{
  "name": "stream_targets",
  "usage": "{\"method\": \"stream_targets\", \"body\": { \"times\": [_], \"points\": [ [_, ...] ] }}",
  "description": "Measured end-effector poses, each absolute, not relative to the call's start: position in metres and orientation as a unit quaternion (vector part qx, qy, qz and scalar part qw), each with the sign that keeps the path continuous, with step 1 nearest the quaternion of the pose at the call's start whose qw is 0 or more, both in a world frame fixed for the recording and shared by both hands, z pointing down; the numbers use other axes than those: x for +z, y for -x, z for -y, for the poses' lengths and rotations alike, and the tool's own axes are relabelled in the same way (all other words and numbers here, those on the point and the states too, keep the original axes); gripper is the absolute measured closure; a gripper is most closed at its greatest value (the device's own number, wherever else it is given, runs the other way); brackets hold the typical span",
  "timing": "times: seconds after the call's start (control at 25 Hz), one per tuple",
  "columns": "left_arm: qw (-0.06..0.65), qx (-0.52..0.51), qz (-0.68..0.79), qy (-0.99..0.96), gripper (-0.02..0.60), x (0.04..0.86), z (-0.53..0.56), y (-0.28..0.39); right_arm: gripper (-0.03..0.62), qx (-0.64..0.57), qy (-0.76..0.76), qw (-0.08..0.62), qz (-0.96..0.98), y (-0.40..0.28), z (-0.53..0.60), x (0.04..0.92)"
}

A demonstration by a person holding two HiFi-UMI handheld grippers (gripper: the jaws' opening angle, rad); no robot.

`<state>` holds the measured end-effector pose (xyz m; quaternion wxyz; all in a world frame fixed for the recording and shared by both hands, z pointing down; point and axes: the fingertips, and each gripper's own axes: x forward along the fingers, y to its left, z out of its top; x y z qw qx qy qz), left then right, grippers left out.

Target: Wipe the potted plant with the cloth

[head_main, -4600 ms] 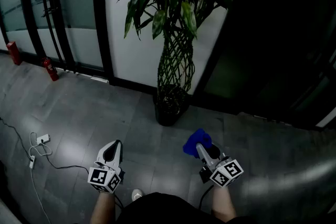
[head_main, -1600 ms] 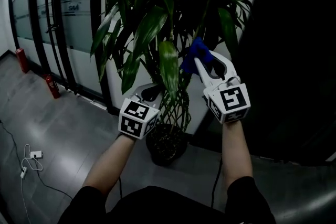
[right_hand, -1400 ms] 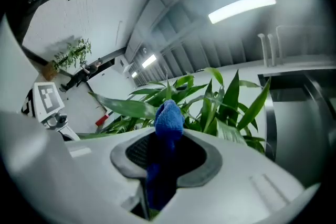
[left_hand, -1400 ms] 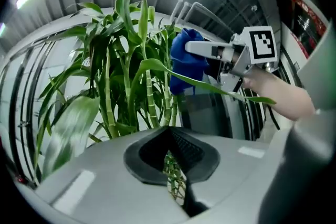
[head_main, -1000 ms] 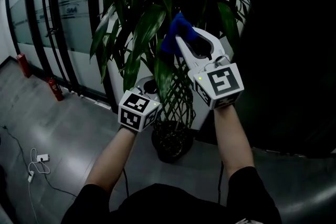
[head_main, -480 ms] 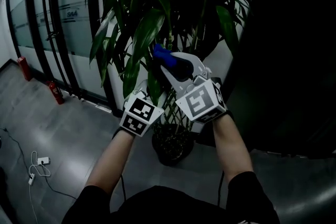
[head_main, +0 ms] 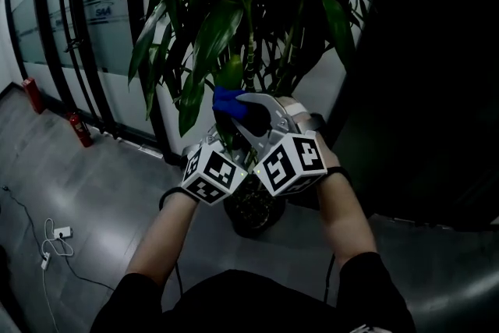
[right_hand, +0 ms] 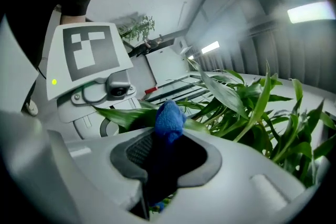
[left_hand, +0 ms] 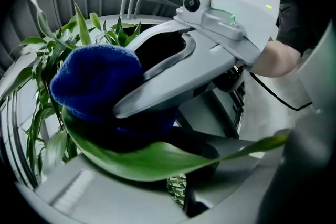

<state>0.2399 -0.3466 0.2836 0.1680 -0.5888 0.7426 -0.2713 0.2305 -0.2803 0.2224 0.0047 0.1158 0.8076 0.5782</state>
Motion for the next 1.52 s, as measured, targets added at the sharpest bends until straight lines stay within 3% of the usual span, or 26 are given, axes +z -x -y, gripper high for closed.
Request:
{"method": "stream_targets", "body": {
  "times": [0.84,1.52],
  "points": [
    [0.119,-0.258,-0.738,0.613,0.574,0.327,0.323,-0.259,0.490,0.571,-0.171,-0.031,-0.803,-0.262,0.265,0.275],
    [0.068,-0.196,-0.759,0.617,0.574,0.363,0.310,-0.276,0.490,0.494,-0.197,-0.048,-0.845,-0.292,0.278,0.318]
  ]
}}
